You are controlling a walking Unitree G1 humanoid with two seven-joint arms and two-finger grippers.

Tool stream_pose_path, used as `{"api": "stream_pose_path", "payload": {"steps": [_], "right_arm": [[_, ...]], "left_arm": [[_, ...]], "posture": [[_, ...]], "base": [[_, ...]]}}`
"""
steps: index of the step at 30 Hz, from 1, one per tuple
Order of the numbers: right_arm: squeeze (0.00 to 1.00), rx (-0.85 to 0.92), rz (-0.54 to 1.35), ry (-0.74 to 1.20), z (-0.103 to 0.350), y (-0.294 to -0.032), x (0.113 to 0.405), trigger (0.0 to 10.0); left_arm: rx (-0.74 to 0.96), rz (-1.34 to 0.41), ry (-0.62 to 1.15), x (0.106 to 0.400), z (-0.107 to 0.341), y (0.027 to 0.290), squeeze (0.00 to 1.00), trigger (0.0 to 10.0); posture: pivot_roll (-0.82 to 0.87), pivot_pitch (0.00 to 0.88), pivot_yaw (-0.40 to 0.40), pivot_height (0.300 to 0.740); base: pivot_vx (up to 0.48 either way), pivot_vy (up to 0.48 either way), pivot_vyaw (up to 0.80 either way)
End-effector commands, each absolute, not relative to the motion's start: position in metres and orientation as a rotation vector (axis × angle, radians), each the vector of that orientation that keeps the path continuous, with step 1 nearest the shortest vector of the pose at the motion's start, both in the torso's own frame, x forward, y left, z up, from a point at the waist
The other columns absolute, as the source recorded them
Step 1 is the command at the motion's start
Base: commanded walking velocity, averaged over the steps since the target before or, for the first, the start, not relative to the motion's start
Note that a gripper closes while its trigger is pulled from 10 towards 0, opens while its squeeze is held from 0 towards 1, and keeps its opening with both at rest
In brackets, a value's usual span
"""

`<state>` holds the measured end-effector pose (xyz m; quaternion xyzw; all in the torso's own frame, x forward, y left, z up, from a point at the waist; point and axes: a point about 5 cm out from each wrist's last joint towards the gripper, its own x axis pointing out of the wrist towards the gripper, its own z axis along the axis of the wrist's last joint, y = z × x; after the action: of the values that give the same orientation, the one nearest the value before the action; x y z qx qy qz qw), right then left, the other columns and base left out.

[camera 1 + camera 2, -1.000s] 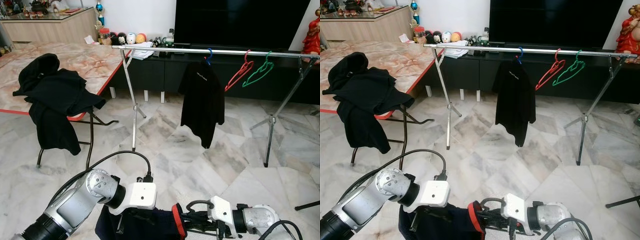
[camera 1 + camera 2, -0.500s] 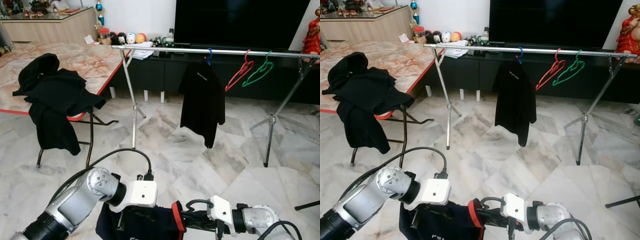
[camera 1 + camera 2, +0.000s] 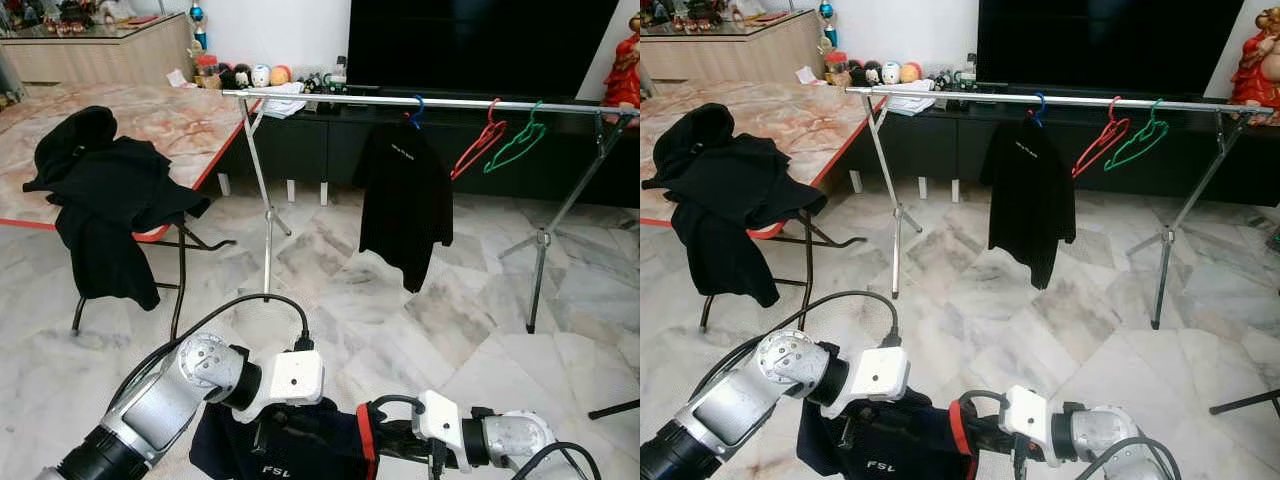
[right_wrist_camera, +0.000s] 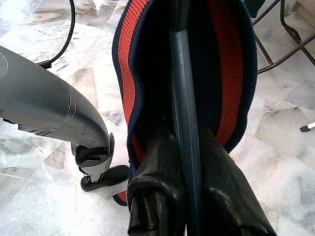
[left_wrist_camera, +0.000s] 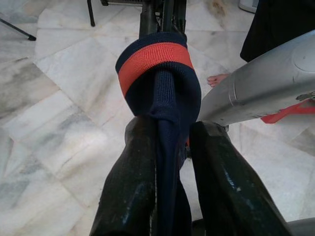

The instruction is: Hang hanger

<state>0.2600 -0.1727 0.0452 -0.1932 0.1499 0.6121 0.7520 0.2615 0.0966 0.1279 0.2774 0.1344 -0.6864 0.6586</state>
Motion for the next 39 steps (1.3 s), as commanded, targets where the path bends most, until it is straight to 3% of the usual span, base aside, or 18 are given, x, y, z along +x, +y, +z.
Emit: {"api": "stream_pose_path", "payload": {"steps": [1, 4, 5, 10, 25, 34, 35, 36, 39], "right_arm": [[0.0, -0.428, 1.321, 0.294, 0.051, -0.172, 0.265, 0.0], [0.0, -0.43, 1.32, 0.291, 0.051, -0.172, 0.266, 0.0], [0.0, -0.431, 1.316, 0.287, 0.052, -0.172, 0.267, 0.0], [0.0, -0.429, 1.314, 0.283, 0.053, -0.171, 0.268, 0.0], [0.0, -0.429, 1.286, 0.315, 0.046, -0.179, 0.261, 0.0], [0.0, -0.43, 1.224, 0.332, 0.048, -0.197, 0.26, 0.0], [0.0, -0.43, 1.214, 0.33, 0.05, -0.199, 0.26, 0.0], [0.0, -0.437, 1.196, 0.328, 0.052, -0.205, 0.261, 0.0], [0.0, -0.445, 1.179, 0.327, 0.055, -0.21, 0.263, 0.0]], "left_arm": [[0.606, -1.551, 0.289, 0.261, 0.132, 0.097, 1.0, 10.0], [0.632, -1.538, 0.282, 0.26, 0.131, 0.098, 0.91, 10.0], [0.624, -1.528, 0.285, 0.26, 0.131, 0.098, 0.0, 10.0], [0.607, -1.503, 0.282, 0.261, 0.13, 0.099, 0.0, 10.0], [0.55, -1.318, 0.285, 0.273, 0.144, 0.143, 0.0, 10.0], [0.373, -1.064, 0.268, 0.279, 0.143, 0.182, 0.0, 10.0], [0.343, -1.031, 0.262, 0.28, 0.142, 0.185, 0.03, 10.0], [0.282, -0.979, 0.246, 0.28, 0.138, 0.191, 1.0, 10.0], [0.214, -0.937, 0.256, 0.278, 0.13, 0.197, 1.0, 10.0]], "posture": [[0.02, 0.057, 0.005, 0.74], [0.02, 0.057, 0.004, 0.74], [0.02, 0.057, 0.004, 0.74], [0.02, 0.058, 0.003, 0.74], [0.02, 0.069, 0.005, 0.74], [0.02, 0.084, 0.009, 0.74], [0.02, 0.084, 0.011, 0.74], [0.02, 0.085, 0.013, 0.74], [0.01, 0.086, 0.012, 0.74]], "base": [[0.0, 0.0, 0.0], [0.0, 0.0, 0.0], [0.0, 0.0, 0.0], [0.0, 0.0, 0.0], [0.0, 0.0, 0.0], [0.0, 0.0, 0.0], [0.0, 0.0, 0.0], [0.0, 0.0, 0.0], [0.0, 0.0, 0.0]]}}
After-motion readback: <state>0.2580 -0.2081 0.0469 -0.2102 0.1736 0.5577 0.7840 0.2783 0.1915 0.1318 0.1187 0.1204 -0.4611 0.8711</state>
